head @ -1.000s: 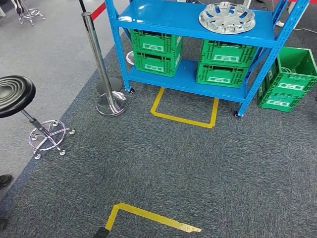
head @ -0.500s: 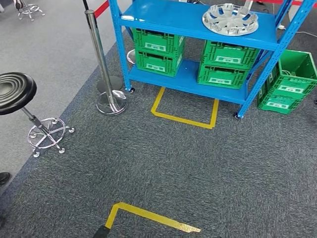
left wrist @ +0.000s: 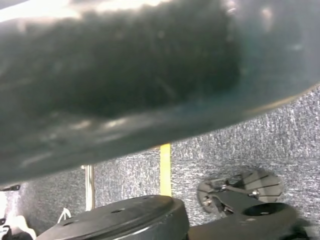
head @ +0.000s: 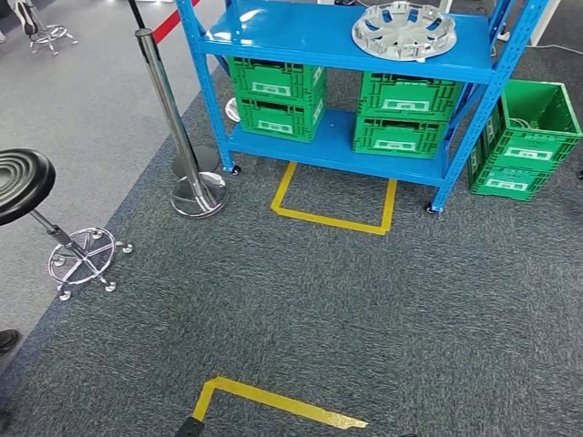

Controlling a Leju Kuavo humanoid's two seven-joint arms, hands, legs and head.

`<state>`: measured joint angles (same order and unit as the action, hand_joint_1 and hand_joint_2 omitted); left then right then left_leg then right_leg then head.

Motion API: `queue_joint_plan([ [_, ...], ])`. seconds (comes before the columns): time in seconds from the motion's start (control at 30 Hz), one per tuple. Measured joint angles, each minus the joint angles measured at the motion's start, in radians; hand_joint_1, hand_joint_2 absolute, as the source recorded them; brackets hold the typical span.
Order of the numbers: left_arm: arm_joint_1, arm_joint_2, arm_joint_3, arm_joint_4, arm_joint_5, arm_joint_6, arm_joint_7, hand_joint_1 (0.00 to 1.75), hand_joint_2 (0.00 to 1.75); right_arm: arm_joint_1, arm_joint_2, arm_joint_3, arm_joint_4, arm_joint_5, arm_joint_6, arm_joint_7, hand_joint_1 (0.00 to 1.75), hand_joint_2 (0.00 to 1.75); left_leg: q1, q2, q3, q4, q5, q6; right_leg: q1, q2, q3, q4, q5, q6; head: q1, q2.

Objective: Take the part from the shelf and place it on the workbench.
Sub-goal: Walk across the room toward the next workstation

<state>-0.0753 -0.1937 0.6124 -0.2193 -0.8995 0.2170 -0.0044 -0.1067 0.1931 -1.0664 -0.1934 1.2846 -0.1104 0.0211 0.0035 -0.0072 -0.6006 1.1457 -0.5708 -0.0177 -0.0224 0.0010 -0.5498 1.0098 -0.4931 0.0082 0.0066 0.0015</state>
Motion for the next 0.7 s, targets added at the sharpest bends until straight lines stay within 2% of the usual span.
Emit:
queue_joint_plan([
  [0.03, 0.000, 0.000, 0.001, 0.000, 0.000, 0.000, 0.000, 0.00, 0.00, 0.000, 0.000, 0.000, 0.000, 0.000, 0.000, 0.000, 0.00, 0.00, 0.001, 0.000, -0.036, 0.074, -0.030, -0.002, 0.001, 0.000, 0.000, 0.000, -0.001, -0.002, -0.001, 0.000],
  [0.07, 0.002, 0.000, 0.002, 0.000, 0.000, 0.000, 0.000, 0.00, 0.00, 0.001, 0.000, -0.001, 0.000, 0.000, -0.001, 0.000, 0.00, 0.00, 0.001, 0.000, -0.065, 0.128, -0.045, -0.001, 0.003, 0.001, 0.000, 0.000, -0.001, -0.003, -0.001, 0.000],
  [0.1, 0.003, 0.000, 0.002, 0.000, 0.000, 0.000, 0.000, 0.00, 0.00, 0.002, 0.000, -0.002, 0.000, 0.000, -0.001, 0.001, 0.00, 0.00, 0.001, 0.000, -0.079, 0.150, -0.040, 0.001, 0.005, 0.003, 0.001, 0.000, -0.002, -0.004, -0.001, 0.000],
  [0.13, 0.004, 0.000, 0.003, 0.000, 0.000, 0.000, 0.000, 0.00, 0.00, 0.003, 0.000, -0.002, 0.000, 0.000, -0.001, 0.001, 0.00, 0.00, 0.000, 0.000, -0.073, 0.129, -0.013, 0.006, 0.007, 0.006, 0.003, 0.000, -0.003, -0.005, -0.001, 0.000],
  [0.2, 0.005, 0.001, 0.004, 0.000, 0.000, 0.000, 0.000, 0.00, 0.00, 0.001, 0.001, -0.002, 0.000, 0.000, -0.002, 0.001, 0.00, 0.00, -0.005, -0.004, -0.018, 0.000, 0.067, 0.025, 0.011, 0.014, 0.007, 0.000, -0.003, -0.005, -0.001, 0.000],
  [0.23, 0.005, 0.001, 0.004, 0.000, 0.000, 0.000, 0.000, 0.00, 0.00, 0.000, 0.002, -0.002, 0.000, 0.000, -0.002, 0.001, 0.00, 0.00, -0.007, -0.007, 0.010, -0.064, 0.094, 0.035, 0.013, 0.018, 0.007, 0.000, -0.004, -0.004, 0.000, 0.000],
  [0.27, 0.003, 0.002, 0.005, 0.000, 0.000, 0.000, 0.000, 0.00, 0.00, 0.000, 0.002, -0.002, 0.000, 0.000, -0.002, 0.001, 0.00, 0.00, -0.010, -0.009, 0.030, -0.110, 0.107, 0.042, 0.014, 0.021, 0.005, 0.001, -0.004, -0.002, -0.001, 0.000],
  [0.3, 0.003, 0.002, 0.005, 0.000, 0.000, 0.000, 0.000, 0.00, 0.00, -0.001, 0.003, -0.002, 0.000, 0.001, -0.003, 0.001, 0.00, 0.00, -0.012, -0.011, 0.038, -0.131, 0.107, 0.046, 0.014, 0.023, 0.002, 0.000, -0.004, 0.002, -0.001, 0.000],
  [0.33, 0.002, 0.001, 0.006, 0.000, 0.000, 0.001, 0.000, 0.00, 0.00, -0.001, 0.003, -0.002, 0.000, 0.001, -0.004, 0.001, 0.00, 0.00, -0.012, -0.010, 0.040, -0.140, 0.106, 0.044, 0.015, 0.024, 0.000, 0.001, -0.004, 0.006, -0.003, 0.000],
  [0.4, 0.003, 0.000, 0.006, 0.000, 0.000, 0.002, 0.000, 0.00, 0.00, 0.000, 0.003, -0.002, 0.000, 0.006, -0.009, 0.001, 0.00, 0.00, -0.011, -0.010, 0.042, -0.151, 0.110, 0.023, 0.015, 0.024, 0.000, -0.004, -0.001, -0.002, -0.001, 0.000],
  [0.47, 0.004, -0.001, 0.007, 0.000, 0.000, 0.004, 0.001, 0.00, 0.00, 0.000, 0.003, -0.002, 0.000, 0.012, -0.017, 0.003, 0.00, 0.00, -0.011, -0.011, 0.042, -0.157, 0.112, 0.010, 0.014, 0.023, 0.002, -0.009, 0.002, -0.014, 0.003, 0.000],
  [0.7, 0.004, -0.005, 0.009, 0.000, 0.000, 0.005, 0.001, 0.00, 0.00, 0.000, 0.003, -0.002, 0.000, 0.017, -0.023, 0.004, 0.00, 0.00, -0.017, -0.011, 0.043, -0.156, 0.113, 0.025, 0.009, 0.024, 0.007, -0.021, 0.008, 0.002, 0.003, 0.000],
])
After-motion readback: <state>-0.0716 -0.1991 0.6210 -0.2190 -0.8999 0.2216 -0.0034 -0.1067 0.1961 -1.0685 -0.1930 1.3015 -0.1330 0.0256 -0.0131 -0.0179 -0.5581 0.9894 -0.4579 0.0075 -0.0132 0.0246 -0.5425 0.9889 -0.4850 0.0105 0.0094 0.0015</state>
